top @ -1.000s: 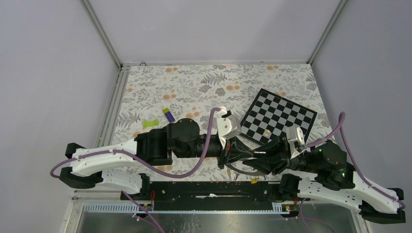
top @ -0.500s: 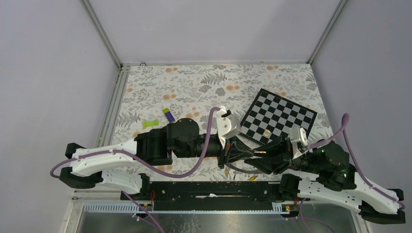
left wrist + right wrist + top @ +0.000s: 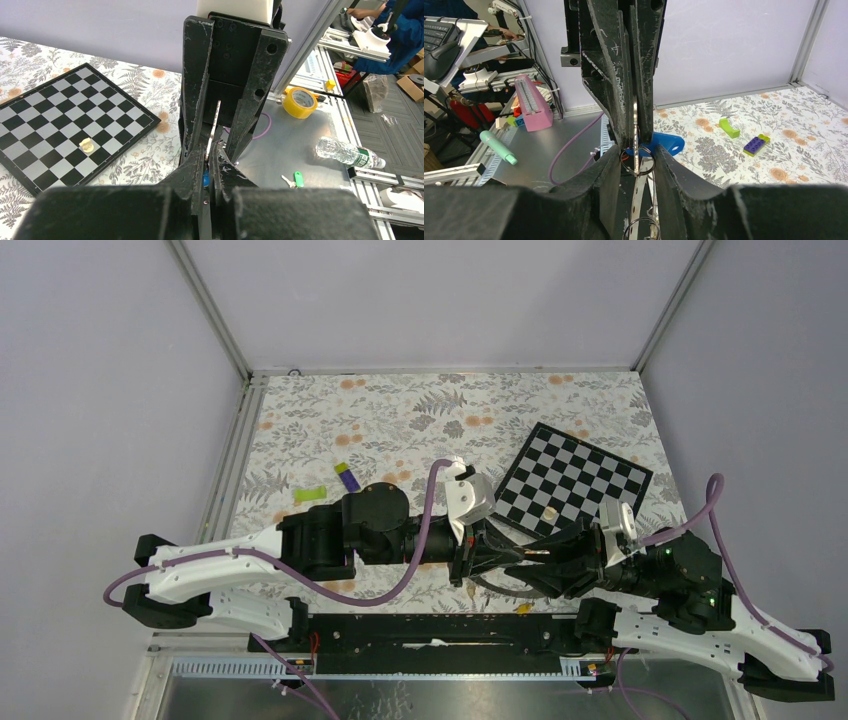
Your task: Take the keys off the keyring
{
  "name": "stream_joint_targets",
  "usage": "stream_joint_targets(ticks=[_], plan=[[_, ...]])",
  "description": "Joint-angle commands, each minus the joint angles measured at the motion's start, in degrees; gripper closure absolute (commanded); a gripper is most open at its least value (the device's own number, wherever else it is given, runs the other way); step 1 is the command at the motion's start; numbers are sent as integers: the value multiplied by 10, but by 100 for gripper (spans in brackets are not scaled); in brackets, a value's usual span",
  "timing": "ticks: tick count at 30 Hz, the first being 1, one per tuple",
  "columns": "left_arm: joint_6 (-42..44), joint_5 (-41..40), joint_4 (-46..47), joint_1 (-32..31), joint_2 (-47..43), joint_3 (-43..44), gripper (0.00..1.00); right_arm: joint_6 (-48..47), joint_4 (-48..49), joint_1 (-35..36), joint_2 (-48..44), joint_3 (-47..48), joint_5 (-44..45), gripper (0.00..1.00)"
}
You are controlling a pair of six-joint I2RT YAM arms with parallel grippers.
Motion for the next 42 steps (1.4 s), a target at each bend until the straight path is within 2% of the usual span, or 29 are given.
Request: stream_joint_targets(ticks=[1, 21, 22, 25, 31, 38, 42], plan=[[-6, 5, 43, 1, -3, 1, 99, -8, 38, 3, -2, 30, 3, 63], [-6, 4, 39, 1, 1, -1, 100, -3, 32, 3, -5, 30, 0, 62], [-6, 4, 40, 1, 0, -1, 100, -1, 30, 3, -5, 28, 0, 60], [-6, 0, 43, 1, -3, -1, 100, 8, 27, 3, -7, 17, 5, 43], [-4, -8, 48, 1, -11, -2, 100, 19, 23, 3, -18, -2, 8, 37], [-6, -7, 53, 1, -17, -3, 100, 26, 10, 3, -22, -13, 2, 36], [-8, -5, 54, 1, -19, -3, 100, 27, 7, 3, -23, -16, 0, 41]])
